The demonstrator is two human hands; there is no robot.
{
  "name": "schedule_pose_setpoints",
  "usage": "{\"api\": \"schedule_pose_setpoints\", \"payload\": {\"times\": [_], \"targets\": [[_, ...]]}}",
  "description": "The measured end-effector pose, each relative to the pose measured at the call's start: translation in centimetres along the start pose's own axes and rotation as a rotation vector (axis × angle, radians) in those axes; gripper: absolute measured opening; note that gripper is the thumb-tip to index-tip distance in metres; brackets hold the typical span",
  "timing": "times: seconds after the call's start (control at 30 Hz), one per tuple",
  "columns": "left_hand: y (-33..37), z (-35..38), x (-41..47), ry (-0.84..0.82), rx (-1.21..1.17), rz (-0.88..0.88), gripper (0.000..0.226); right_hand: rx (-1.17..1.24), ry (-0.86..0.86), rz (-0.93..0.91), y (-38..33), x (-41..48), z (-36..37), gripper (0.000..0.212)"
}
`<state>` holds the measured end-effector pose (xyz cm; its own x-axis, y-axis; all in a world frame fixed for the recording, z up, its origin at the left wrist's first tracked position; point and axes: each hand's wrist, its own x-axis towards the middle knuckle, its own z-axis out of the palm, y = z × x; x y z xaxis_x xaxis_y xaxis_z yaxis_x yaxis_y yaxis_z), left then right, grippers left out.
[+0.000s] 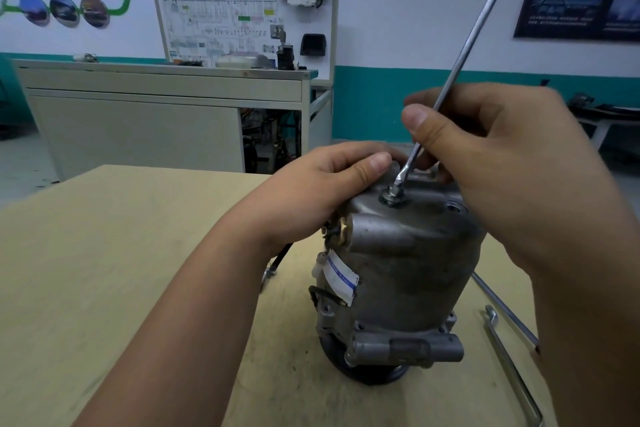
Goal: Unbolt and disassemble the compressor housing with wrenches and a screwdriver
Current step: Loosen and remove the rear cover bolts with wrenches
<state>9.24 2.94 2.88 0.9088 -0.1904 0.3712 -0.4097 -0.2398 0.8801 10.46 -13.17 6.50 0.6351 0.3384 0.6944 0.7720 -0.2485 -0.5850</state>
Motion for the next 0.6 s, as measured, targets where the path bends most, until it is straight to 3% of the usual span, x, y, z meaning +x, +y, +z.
{"api": "schedule_pose_setpoints", "payload": {"times": [0.1,0.27,0.6], "targets": [[0.0,0.0,0.0,0.006,0.02,0.008,0.027,0.031,-0.015,0.009,0.0,0.0,-0.3,0.007],[-0.1,-0.1,0.1,0.027,0.054,0.0,0.029,0.041,0.061,-0.023,0.6,0.1,0.0,0.026],[-0.2,0.0,0.1,0.016,-0.025,-0.012,0.031,0.023,0.054,-0.148,0.6,0.2,1.1,0.025]]}}
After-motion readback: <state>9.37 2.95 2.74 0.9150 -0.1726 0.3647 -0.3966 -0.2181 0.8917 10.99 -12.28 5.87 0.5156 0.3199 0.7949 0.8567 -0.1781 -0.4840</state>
